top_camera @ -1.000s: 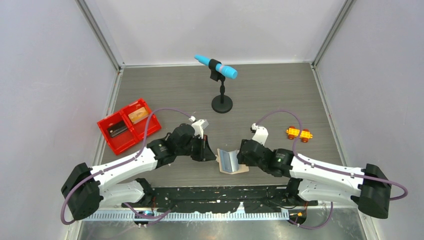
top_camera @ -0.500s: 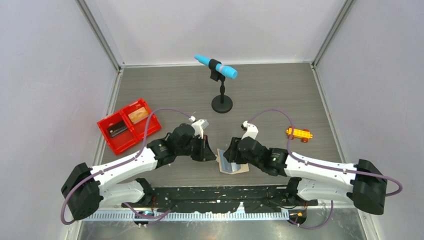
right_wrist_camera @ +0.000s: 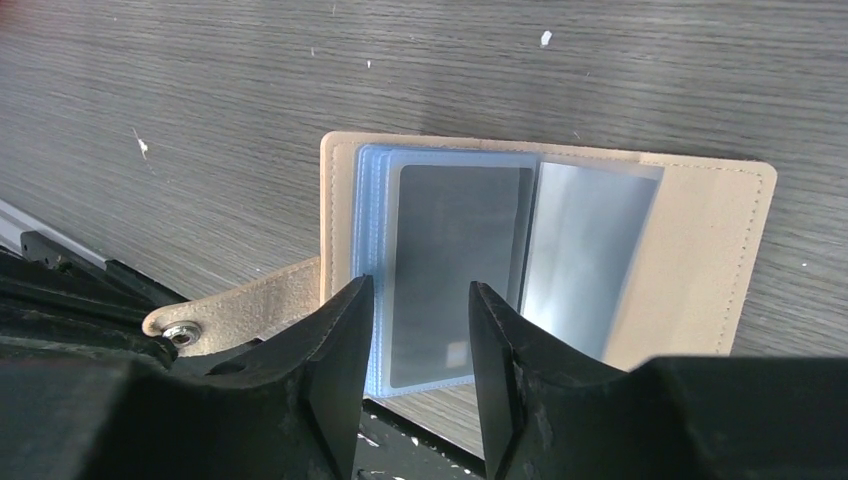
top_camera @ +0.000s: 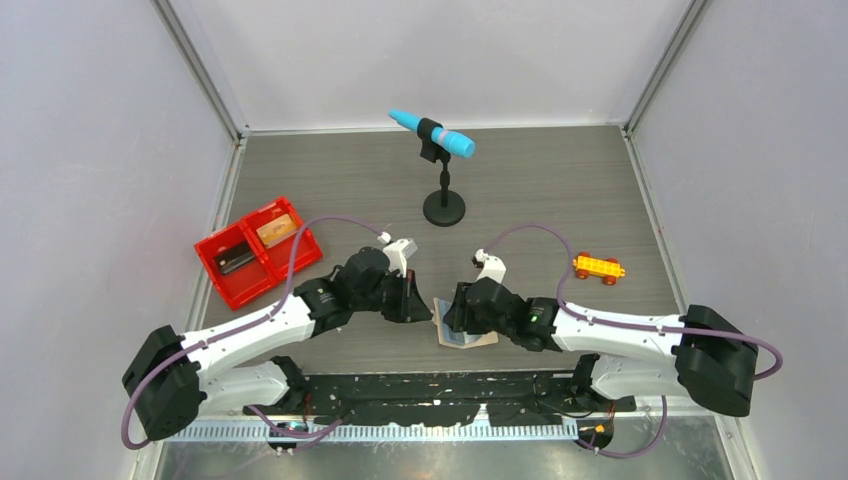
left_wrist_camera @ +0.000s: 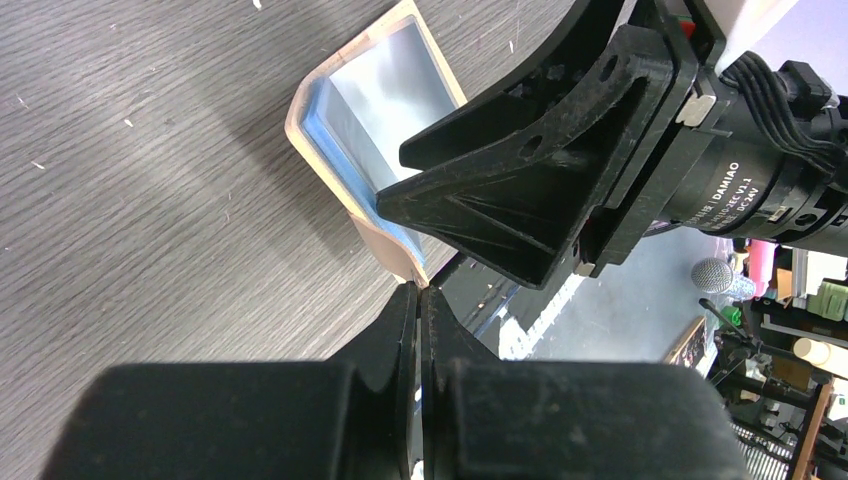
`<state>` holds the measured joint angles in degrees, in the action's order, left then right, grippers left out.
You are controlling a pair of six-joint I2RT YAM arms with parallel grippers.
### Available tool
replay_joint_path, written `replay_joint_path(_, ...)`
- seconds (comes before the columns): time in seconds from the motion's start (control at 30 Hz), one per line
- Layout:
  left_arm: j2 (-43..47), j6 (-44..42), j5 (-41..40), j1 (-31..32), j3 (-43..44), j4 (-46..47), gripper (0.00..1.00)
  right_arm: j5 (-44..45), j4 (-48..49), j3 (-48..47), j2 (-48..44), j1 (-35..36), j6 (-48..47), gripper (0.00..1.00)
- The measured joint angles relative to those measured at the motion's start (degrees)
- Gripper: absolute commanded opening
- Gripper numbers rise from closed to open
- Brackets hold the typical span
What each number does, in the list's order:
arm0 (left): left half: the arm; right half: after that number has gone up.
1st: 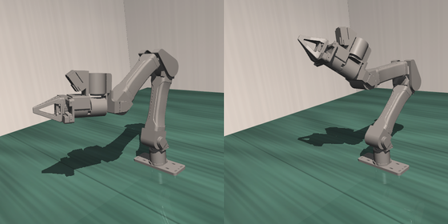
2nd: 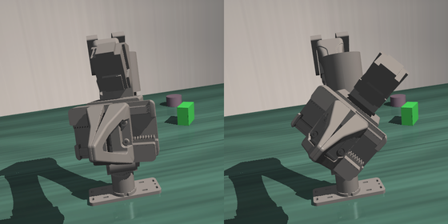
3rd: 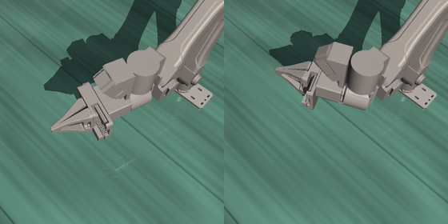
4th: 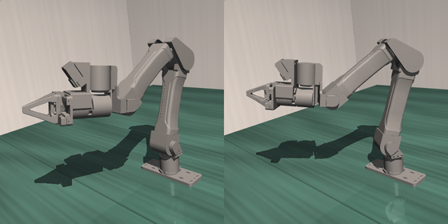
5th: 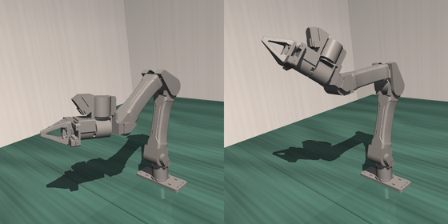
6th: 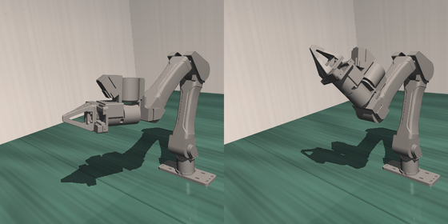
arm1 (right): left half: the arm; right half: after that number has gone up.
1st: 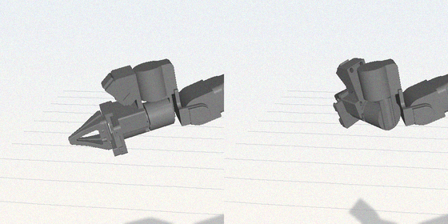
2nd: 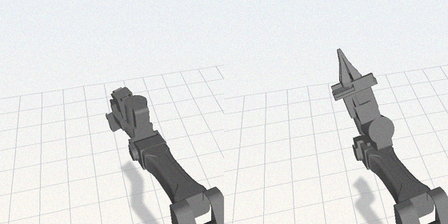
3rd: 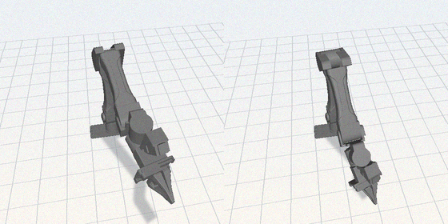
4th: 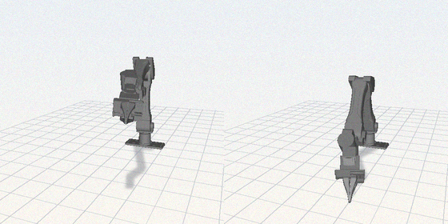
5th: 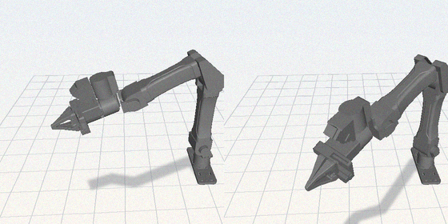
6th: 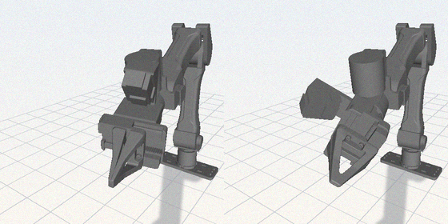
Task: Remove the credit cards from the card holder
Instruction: Open the card holder at the center of the board.
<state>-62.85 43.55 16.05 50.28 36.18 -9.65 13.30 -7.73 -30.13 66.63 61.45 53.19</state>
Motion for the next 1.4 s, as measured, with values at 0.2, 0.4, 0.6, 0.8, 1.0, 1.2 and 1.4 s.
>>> replay_joint_path(0.2, 0.0, 0.0, -0.02, 0.0, 0.0, 0.0, 0.0, 0.17, 0.09, 0.07, 0.0, 0.0, 0.7, 0.44)
replay_joint_path(0.4, 0.0, 0.0, -0.02, 0.0, 0.0, 0.0, 0.0, 1.07, -1.31, 0.52, -2.01, 0.0, 0.76, 0.45)
replay_joint_path(0.6, 0.0, 0.0, -0.04, 0.0, 0.0, 0.0, 0.0, 1.99, -2.84, 0.7, -3.19, 0.0, 0.94, 0.45)
replay_joint_path(0.8, 0.0, 0.0, -0.17, 0.0, 0.0, 0.0, 0.0, 2.84, -4.13, 1.18, -4.63, 0.0, 0.94, 0.46)
replay_joint_path(1.0, 0.0, 0.0, -0.24, 0.0, 0.0, 0.0, 0.0, 2.95, -4.57, 1.33, -4.63, 0.0, 0.94, 0.49)
replay_joint_path(1.2, 0.0, 0.0, -0.33, 0.0, 0.0, 0.0, 0.0, 4.37, -6.38, 1.33, -4.74, 0.0, 0.94, 0.5)
replay_joint_path(1.4, -0.02, -0.02, -0.57, 0.0, 0.0, 0.0, 0.0, 5.92, -8.37, 1.33, -6.01, 0.0, 0.92, 0.49)
